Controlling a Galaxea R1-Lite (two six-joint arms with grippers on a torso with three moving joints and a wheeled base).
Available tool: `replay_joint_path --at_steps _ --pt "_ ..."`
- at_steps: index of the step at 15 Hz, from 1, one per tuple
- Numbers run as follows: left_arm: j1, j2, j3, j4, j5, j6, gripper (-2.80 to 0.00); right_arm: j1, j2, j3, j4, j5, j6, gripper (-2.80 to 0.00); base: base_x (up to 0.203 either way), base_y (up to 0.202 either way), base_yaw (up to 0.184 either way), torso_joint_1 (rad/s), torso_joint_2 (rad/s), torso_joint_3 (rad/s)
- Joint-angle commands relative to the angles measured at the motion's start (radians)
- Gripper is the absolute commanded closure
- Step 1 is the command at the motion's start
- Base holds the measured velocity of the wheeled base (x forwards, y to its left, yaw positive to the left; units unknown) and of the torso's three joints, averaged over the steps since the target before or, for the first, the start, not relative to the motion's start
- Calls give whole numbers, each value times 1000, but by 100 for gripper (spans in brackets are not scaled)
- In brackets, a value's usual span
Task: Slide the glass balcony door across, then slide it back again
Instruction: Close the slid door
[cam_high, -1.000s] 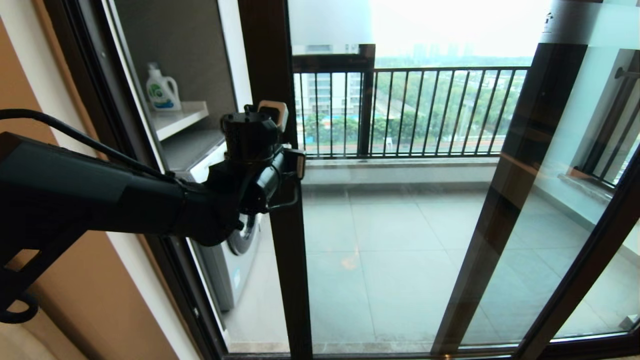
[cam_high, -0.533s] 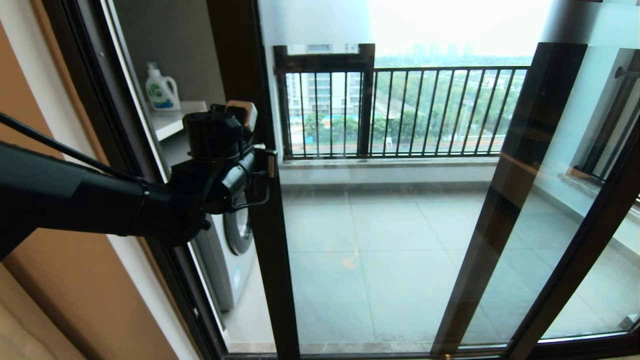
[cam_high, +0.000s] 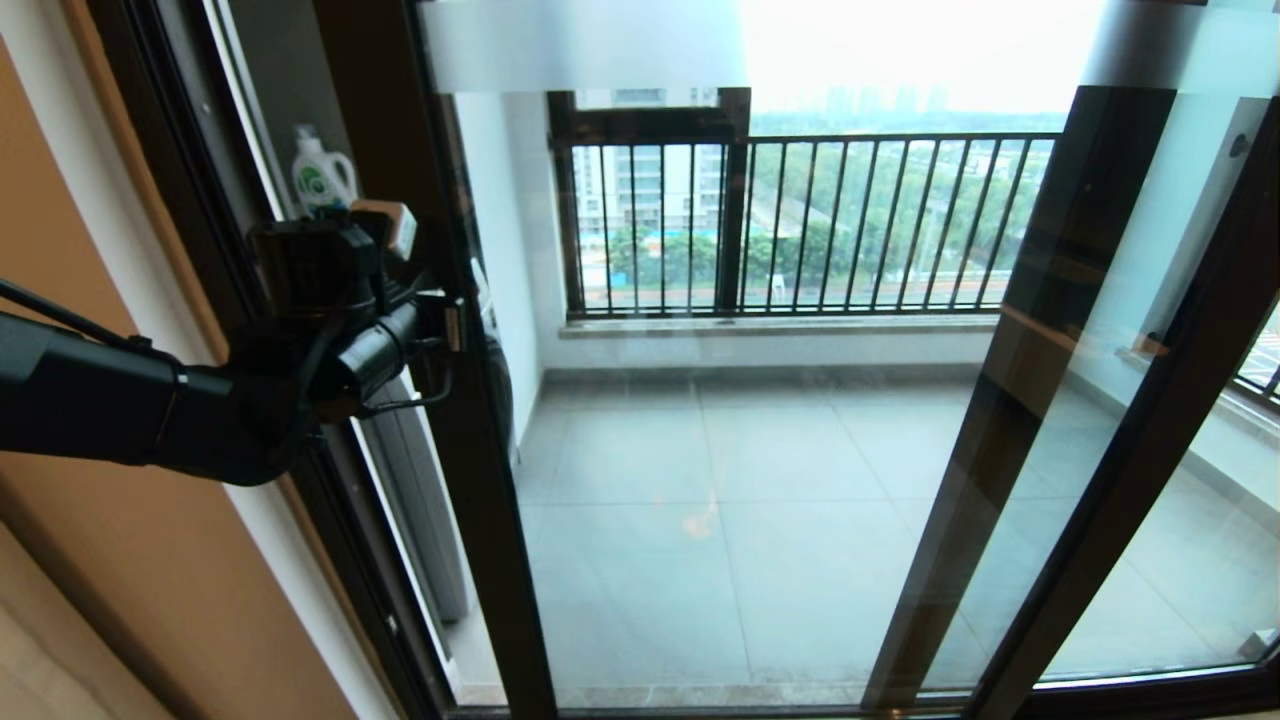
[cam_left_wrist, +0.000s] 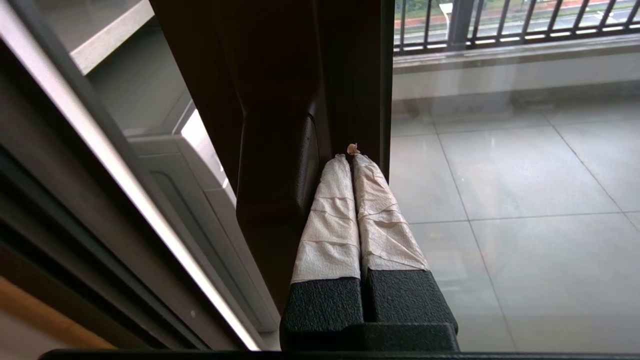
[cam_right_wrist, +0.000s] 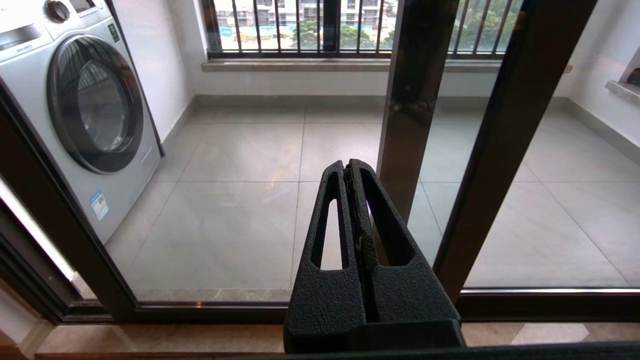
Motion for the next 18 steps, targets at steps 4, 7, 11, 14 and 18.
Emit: replay_joint_path --at_steps 4,7,11,14,18 --pt "98 -66 75 -6 -70 -6 0 0 0 12 0 1 -1 0 0 0 0 0 0 0" --pt "109 -82 83 -7 -85 -10 0 0 0 12 -1 1 -1 0 0 0 0 0 0 0" --pt "146 -73 85 -42 -97 -10 0 0 -1 12 -1 1 -1 0 0 0 0 0 0 0" --pt "156 -71 85 -42 -105 -10 0 0 0 12 0 1 -1 0 0 0 0 0 0 0" --pt "169 -69 89 -43 -106 -10 0 0 0 12 0 1 -1 0 0 0 0 0 0 0"
